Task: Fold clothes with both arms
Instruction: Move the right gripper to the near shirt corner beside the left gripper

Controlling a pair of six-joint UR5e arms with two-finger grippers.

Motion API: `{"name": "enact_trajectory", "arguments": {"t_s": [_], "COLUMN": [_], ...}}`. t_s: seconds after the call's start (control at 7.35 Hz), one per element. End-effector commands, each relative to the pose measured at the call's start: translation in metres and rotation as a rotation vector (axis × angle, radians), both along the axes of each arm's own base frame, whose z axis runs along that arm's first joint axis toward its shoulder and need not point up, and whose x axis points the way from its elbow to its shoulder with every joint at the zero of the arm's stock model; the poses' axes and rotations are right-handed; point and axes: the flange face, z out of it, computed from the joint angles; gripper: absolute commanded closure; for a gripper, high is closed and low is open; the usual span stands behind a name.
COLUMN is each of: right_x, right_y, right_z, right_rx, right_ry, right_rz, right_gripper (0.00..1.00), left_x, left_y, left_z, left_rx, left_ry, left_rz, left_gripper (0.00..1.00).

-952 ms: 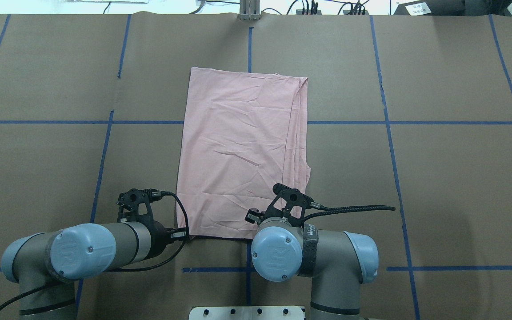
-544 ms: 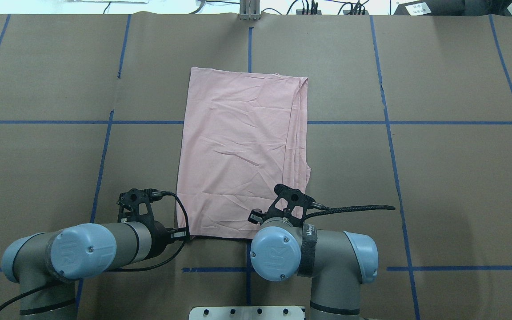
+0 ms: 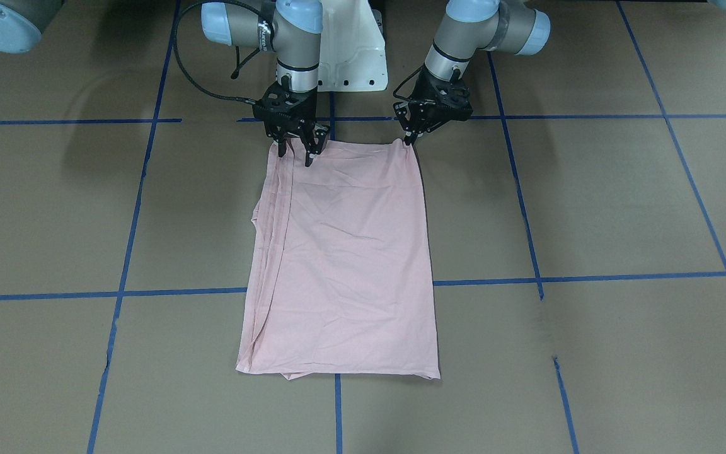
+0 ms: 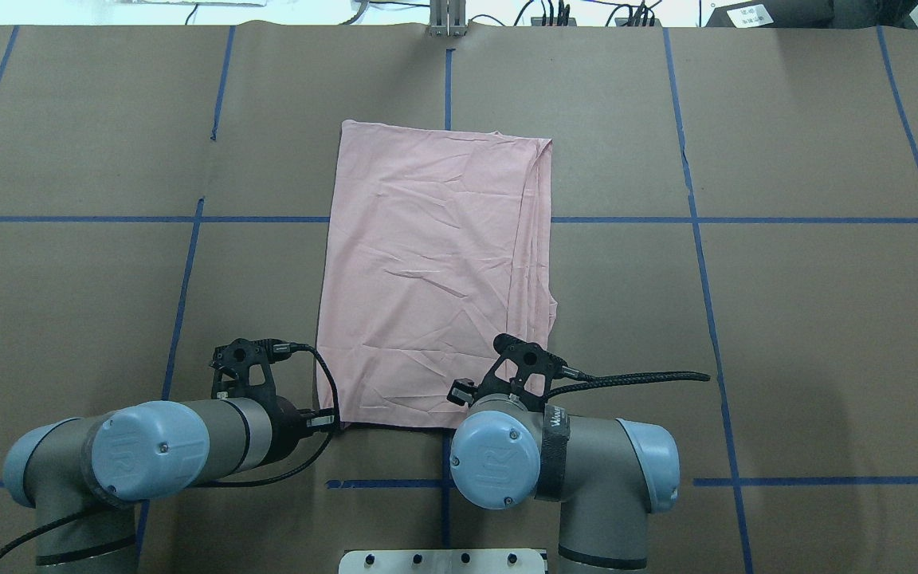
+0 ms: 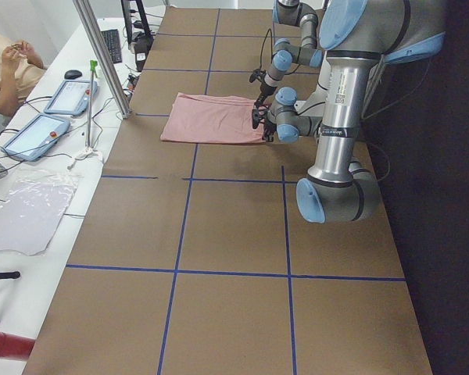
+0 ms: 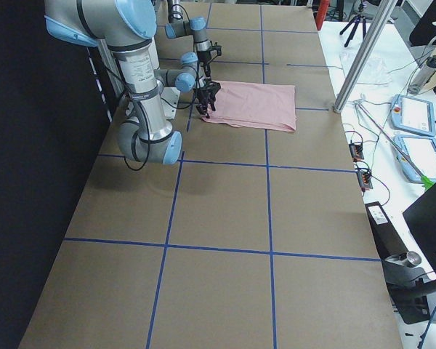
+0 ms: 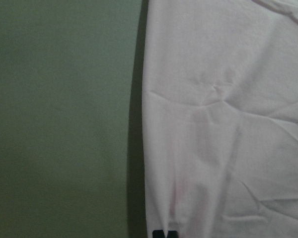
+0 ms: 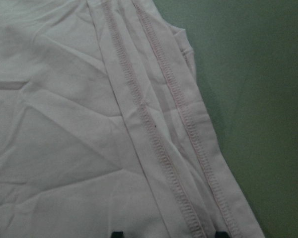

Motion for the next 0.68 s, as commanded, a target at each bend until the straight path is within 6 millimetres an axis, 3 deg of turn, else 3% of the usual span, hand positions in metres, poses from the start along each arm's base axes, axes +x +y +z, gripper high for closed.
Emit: {"name": "enact_trajectory", "arguments": {"t_s": [0.0, 0.54], "right_x": [-0.0035, -0.0029], "right_y": [0.0069, 0.0059], "right_z": [0.002, -0.0042], "right_rx": [0.0, 0.004], "right_ry": [0.002, -0.012], "right_rz": [-0.007, -0.005], "right_gripper": [1.0, 1.0], "left_x": [0.0001, -0.0002], "left_y": [-0.0002, -0.0002], "left_z": [-0.0006, 0.0003], "left_rx": [0.0, 0.0], "left_ry": [0.001, 0.0], "left_rz": [0.0, 0.0], "left_gripper": [1.0, 1.0]}}
